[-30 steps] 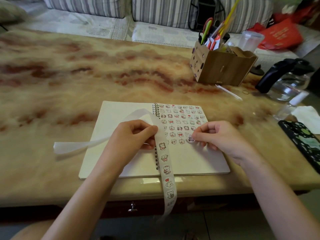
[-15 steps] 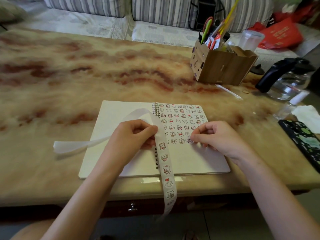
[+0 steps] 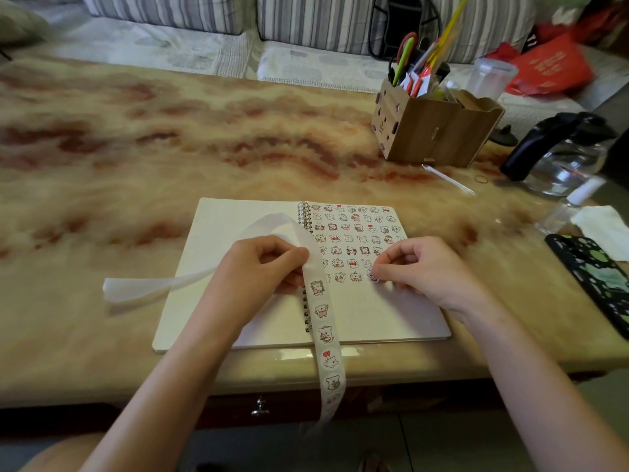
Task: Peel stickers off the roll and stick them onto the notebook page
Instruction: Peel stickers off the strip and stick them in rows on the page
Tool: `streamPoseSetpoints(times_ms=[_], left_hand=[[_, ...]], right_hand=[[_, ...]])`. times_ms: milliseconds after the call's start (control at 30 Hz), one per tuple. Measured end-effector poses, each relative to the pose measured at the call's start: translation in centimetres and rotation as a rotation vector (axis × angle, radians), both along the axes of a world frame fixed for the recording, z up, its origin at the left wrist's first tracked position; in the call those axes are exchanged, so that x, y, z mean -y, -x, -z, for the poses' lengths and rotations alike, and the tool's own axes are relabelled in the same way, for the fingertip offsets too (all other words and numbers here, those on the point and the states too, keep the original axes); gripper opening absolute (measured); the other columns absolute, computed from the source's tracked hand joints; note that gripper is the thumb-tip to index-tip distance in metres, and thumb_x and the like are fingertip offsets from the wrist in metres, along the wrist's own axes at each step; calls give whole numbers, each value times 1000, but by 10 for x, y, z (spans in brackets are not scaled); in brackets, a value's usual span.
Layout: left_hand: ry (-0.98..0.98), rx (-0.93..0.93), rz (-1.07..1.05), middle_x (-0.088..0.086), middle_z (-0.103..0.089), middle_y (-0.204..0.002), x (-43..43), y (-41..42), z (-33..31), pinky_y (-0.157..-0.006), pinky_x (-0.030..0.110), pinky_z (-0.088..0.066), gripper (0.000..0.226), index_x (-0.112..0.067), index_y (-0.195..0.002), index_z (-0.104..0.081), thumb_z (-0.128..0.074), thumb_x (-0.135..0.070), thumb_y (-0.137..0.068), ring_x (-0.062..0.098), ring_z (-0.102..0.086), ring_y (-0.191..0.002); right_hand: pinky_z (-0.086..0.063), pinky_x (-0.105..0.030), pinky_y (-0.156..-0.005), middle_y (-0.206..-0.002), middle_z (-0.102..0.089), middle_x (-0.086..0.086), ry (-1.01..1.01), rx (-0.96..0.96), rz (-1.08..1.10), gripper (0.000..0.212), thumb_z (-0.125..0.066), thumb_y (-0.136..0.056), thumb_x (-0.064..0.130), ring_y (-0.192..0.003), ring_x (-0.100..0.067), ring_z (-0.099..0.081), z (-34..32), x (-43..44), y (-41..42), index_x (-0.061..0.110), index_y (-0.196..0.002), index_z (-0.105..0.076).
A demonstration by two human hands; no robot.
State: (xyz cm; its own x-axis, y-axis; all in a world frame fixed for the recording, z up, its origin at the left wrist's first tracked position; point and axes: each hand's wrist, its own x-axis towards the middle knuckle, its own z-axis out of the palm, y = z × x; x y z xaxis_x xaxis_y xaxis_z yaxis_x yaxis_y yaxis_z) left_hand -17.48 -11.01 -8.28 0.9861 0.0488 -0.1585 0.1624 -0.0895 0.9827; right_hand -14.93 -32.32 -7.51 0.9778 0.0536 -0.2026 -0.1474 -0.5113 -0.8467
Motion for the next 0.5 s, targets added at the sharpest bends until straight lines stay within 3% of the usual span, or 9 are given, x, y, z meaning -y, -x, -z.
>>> streamPoseSetpoints(times_ms=[233, 500], left_hand=[[0, -2, -1, 8, -70, -67, 0, 0, 0, -69, 27, -60, 14, -3, -75, -69, -64, -10, -86, 15, -65, -61], [-1, -7, 3, 9, -71, -68, 0, 1, -1, -65, 23, -59, 14, -2, -76, -69, -64, -10, -86, 13, -65, -59]], right_hand=[[-39, -26, -56, -78, -71, -18, 39, 54, 24, 10, -74, -75, 4, -60, -15, -51, 8, -3, -1, 11, -69, -70], [-39, -28, -56, -69, -70, -13, 112, 131, 38, 12, -78, -72, 12, -55, -13, -51, 16, -3, -2, 13, -65, -68]])
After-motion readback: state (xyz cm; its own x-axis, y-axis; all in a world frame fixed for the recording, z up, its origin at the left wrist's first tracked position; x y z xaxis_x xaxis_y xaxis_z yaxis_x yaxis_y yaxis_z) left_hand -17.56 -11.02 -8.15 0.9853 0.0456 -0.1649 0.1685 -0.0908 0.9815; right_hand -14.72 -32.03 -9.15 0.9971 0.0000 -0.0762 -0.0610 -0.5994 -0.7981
